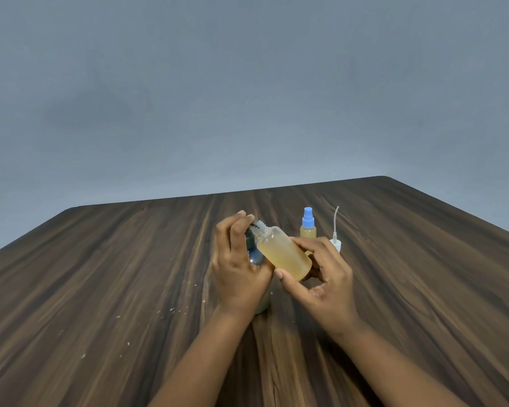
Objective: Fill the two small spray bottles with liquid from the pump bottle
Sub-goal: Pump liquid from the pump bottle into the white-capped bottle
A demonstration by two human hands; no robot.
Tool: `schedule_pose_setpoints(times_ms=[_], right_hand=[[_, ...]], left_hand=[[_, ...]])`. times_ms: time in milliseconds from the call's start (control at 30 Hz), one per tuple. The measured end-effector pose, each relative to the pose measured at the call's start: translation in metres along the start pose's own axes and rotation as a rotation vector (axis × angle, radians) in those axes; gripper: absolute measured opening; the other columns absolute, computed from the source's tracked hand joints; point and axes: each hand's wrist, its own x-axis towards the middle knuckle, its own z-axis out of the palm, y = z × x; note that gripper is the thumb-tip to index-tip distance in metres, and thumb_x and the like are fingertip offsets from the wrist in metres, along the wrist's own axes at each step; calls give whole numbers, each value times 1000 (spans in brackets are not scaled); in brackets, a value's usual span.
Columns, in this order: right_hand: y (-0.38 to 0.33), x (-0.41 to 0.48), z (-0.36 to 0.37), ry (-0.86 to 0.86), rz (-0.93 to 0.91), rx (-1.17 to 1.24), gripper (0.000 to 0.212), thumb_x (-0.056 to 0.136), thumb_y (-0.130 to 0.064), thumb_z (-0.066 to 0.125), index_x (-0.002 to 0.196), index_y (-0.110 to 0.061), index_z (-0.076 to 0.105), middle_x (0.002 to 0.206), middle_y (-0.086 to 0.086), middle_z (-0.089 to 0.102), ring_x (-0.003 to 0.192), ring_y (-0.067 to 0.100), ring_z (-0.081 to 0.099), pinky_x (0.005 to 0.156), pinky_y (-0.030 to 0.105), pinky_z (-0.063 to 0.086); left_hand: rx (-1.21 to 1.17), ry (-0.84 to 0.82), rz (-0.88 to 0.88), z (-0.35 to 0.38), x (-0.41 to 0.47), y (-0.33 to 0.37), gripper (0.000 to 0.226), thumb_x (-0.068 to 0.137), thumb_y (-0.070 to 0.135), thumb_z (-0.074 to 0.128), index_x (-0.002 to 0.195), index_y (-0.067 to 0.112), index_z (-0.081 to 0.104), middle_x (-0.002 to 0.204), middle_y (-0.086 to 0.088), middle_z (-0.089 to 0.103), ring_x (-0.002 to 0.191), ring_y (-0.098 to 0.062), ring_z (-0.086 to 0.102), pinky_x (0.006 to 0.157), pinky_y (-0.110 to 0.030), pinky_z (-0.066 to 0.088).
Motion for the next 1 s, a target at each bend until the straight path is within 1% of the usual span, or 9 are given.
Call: schedule_pose_setpoints(times_ms=[67, 167, 300, 433, 533, 667, 733, 833, 1000], right_hand=[[0, 0, 0, -2, 1, 6, 45, 76, -35, 72, 110, -5, 65, 99, -1, 59, 88, 9, 60, 65, 22, 53], [-1, -1, 0, 0, 6, 18, 44, 77, -34, 72, 110, -6, 64, 99, -2, 58, 87, 9, 60, 63, 22, 53], [-2, -1, 0, -5, -2, 23, 42, 77, -33, 72, 110, -7, 64, 97, -3, 58, 85, 9, 60, 63, 20, 52], [-1, -2, 0, -7, 3, 18, 44, 76, -34, 73, 110, -6, 64, 99, -2, 59, 87, 10, 60, 62, 24, 54], [-1, -2, 1, -1, 3, 19, 44, 77, -34, 73, 110, -6, 65, 98, -2, 59, 85, 10, 60, 62, 25, 54], [-2, -1, 1, 14, 4, 25, 44, 77, -34, 71, 109, -4, 65, 97, -2, 58, 83, 8, 59, 62, 22, 53], [-2, -1, 1, 12, 11, 26, 44, 77, -34, 71, 109, -4, 65, 97, -1, 58, 83, 9, 60, 63, 22, 53], [-2, -1, 1, 10, 10, 25, 45, 77, -35, 72, 109, -4, 65, 97, -1, 59, 84, 9, 60, 63, 22, 53], [-1, -1, 1, 4, 5, 7, 47, 77, -37, 72, 110, -5, 65, 99, 0, 60, 87, 9, 60, 63, 25, 55]], left_hand=[[15, -22, 9, 0, -1, -1, 75, 56, 9, 81, 118, 19, 39, 120, 1, 36, 104, -15, 48, 71, -31, 52], [21, -40, 39, -1, -2, -3, 83, 53, 6, 82, 122, 19, 37, 124, 0, 35, 110, -16, 46, 74, -31, 51], [12, -23, 45, -1, -2, -3, 80, 53, 5, 84, 118, 19, 39, 121, 1, 37, 105, -15, 47, 73, -32, 52], [11, -4, 43, 0, -2, -2, 78, 50, 2, 83, 114, 18, 41, 116, 1, 39, 102, -14, 48, 71, -33, 52], [14, 2, 30, -1, -3, -2, 78, 52, 3, 83, 116, 18, 41, 118, 1, 38, 104, -15, 48, 71, -37, 54], [13, -22, 45, 0, -3, -2, 81, 56, 6, 81, 123, 19, 37, 126, 1, 35, 112, -17, 47, 75, -39, 55], [5, -27, 43, -1, -3, -2, 81, 57, 10, 79, 125, 19, 37, 128, 1, 36, 115, -17, 46, 77, -36, 54], [-4, -24, 50, -2, -1, -3, 79, 56, 11, 81, 123, 18, 38, 126, 1, 38, 111, -15, 47, 77, -26, 49], [3, -8, 41, 0, -2, -3, 71, 54, 7, 78, 114, 17, 42, 116, 1, 40, 103, -15, 48, 75, -23, 45]])
